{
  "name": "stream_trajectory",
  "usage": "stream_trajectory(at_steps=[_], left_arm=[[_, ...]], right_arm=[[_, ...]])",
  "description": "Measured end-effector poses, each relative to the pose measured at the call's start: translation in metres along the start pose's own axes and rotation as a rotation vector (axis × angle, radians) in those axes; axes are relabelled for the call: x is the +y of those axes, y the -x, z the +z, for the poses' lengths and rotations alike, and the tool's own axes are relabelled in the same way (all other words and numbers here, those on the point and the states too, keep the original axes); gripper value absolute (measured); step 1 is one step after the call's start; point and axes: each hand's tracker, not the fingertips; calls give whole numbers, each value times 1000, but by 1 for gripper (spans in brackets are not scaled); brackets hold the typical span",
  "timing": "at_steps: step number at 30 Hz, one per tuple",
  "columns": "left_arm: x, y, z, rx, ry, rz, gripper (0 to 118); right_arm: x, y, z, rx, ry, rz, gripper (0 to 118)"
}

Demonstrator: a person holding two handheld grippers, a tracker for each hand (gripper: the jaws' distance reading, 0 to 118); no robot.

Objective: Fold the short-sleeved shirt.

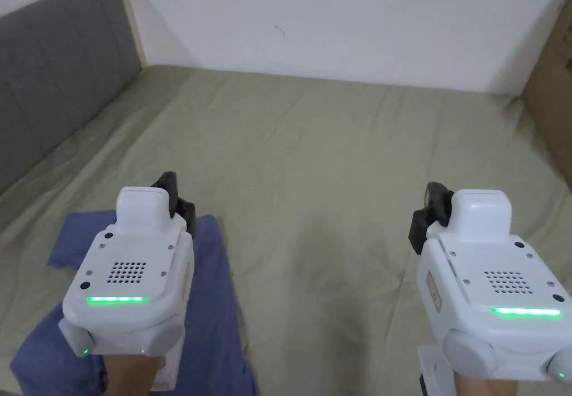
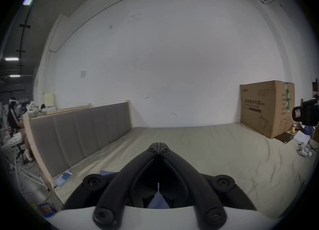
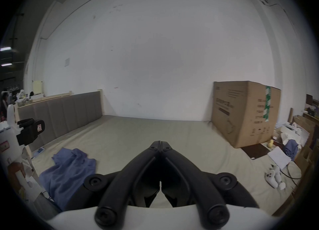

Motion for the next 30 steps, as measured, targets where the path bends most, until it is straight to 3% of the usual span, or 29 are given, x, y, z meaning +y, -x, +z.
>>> stream_trajectory(at_steps=[14, 22, 28, 30], left_arm=[[-17, 131, 51, 296, 86, 7, 0], [-35, 158, 53, 277, 215, 76, 0], [-44, 158, 21, 210, 320, 156, 0], [-49, 157, 2, 201, 370, 174, 15]], right_arm=[[8, 129, -15, 307, 26, 4, 0], [4, 146, -15, 374, 50, 27, 0], [2, 135, -16, 346, 59, 38, 0], [2, 127, -18, 326, 62, 42, 0]])
